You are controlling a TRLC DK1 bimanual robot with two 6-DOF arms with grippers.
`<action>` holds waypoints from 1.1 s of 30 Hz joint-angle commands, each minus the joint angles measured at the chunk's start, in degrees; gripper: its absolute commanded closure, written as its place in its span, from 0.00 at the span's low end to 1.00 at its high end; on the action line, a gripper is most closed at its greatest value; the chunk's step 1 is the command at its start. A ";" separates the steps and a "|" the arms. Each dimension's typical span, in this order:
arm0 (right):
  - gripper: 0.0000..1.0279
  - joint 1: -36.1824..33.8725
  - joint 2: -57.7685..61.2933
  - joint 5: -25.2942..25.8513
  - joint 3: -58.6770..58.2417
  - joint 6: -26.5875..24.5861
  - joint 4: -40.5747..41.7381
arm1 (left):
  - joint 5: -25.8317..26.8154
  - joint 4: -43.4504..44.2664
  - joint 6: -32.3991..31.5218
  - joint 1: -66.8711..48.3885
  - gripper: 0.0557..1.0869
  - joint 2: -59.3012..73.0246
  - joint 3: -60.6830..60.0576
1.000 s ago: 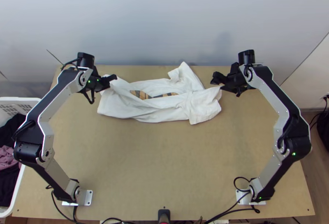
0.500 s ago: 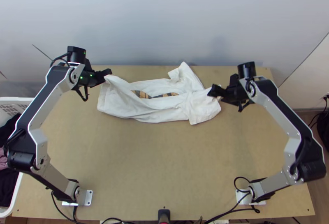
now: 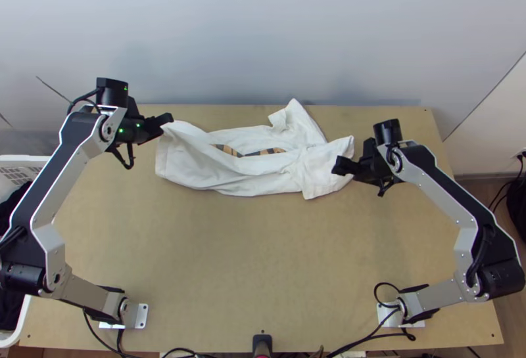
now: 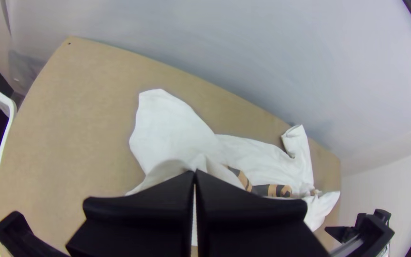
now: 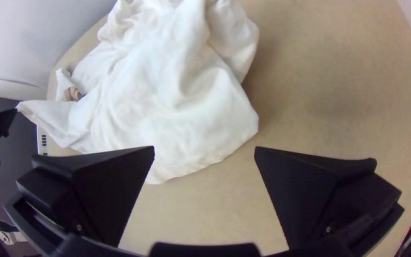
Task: Fold the t-shirt
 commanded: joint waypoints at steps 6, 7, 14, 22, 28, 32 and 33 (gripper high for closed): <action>0.05 -3.36 2.78 2.54 -4.12 -1.46 5.94 | 0.00 0.00 -0.09 -0.03 0.96 -1.67 -1.34; 0.05 -3.45 3.49 2.63 -4.04 -1.55 6.64 | 0.00 -0.09 0.00 -0.21 0.96 -1.67 -1.34; 0.14 -2.13 6.65 2.63 -2.10 -1.46 7.87 | 0.00 -0.53 -0.09 -0.30 0.96 -1.67 -1.26; 0.83 -0.11 6.65 -0.18 -1.14 -4.62 8.14 | 0.00 -0.71 0.00 -0.30 0.96 -1.85 -2.05; 0.96 -0.11 3.84 -1.33 -1.14 -4.62 8.14 | 0.00 -0.80 -0.18 -0.47 0.96 -2.03 -1.70; 0.97 -0.72 0.23 -1.33 -1.05 -4.36 7.87 | 0.00 -1.15 -0.44 0.05 0.96 -2.90 -1.43; 0.97 -1.08 -0.64 -1.33 -0.87 -4.27 7.70 | 0.00 -1.23 -0.53 0.40 0.96 -3.34 -1.43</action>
